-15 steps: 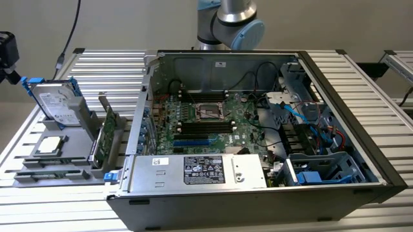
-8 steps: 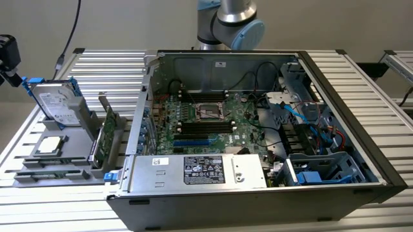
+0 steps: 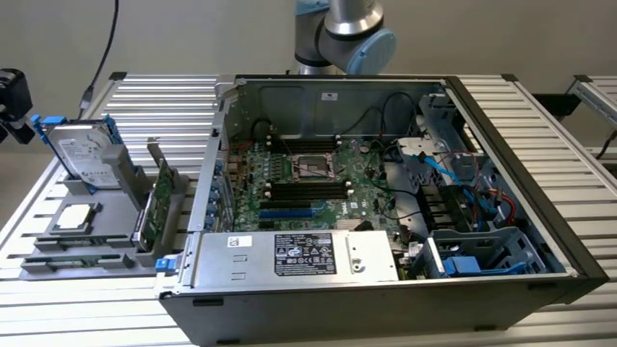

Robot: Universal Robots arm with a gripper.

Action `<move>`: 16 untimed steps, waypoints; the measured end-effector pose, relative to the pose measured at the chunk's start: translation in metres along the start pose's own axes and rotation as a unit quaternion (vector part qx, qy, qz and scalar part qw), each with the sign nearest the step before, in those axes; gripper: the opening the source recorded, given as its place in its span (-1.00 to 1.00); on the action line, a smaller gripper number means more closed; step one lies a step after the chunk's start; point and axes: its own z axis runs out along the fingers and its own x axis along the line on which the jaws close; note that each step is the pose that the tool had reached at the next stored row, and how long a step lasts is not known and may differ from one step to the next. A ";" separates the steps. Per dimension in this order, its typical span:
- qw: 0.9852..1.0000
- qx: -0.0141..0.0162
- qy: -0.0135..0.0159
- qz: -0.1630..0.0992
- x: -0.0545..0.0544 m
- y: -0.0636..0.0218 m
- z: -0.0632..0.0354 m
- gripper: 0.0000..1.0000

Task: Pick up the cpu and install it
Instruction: 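Pick up the cpu and move it towards the insertion slot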

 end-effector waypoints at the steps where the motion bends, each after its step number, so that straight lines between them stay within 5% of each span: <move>1: 1.000 0.000 0.000 0.000 0.000 -0.0020 0.0016 -0.16; 6: 1.000 0.000 0.000 -0.001 0.000 -0.0113 0.0104 0.12; 16: 1.000 0.000 0.001 -0.006 -0.001 -0.0205 0.0280 0.12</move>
